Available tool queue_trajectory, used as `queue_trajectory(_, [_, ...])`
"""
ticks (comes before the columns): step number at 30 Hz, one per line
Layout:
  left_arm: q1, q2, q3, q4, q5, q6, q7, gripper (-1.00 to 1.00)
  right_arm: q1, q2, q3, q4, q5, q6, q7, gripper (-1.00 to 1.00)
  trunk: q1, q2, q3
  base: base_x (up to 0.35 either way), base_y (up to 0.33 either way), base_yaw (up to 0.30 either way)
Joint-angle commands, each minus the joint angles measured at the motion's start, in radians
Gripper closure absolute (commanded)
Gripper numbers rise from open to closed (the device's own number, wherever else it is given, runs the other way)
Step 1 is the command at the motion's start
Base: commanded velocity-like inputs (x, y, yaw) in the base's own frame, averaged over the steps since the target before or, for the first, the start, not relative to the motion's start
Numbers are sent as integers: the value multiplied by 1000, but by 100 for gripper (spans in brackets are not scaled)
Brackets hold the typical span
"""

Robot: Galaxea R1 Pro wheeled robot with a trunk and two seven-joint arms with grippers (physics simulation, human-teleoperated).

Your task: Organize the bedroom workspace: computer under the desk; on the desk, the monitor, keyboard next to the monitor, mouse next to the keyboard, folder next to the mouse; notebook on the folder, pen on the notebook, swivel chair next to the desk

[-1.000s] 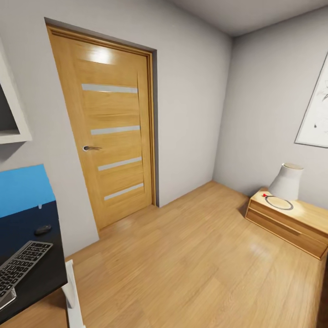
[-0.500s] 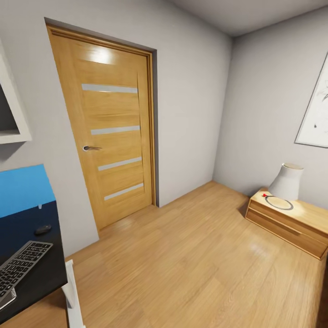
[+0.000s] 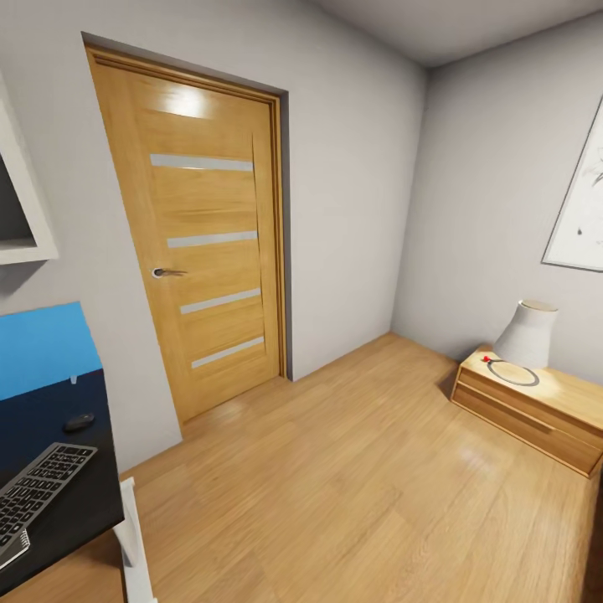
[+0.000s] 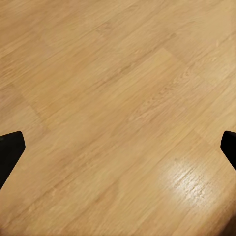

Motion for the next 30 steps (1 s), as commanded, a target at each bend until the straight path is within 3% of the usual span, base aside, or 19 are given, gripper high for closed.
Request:
queue_trajectory(1, [0,-1,4,0,-2,-2,1,-100,-1,0,3,1,-3,-3,-4,-100,0,-1,-1,0,0,0])
queue_trajectory(30, [0,-1,4,0,-2,-2,1,-100,-1,0,3,1,-3,-3,-4,-100,0,-1,-1,0,0,0])
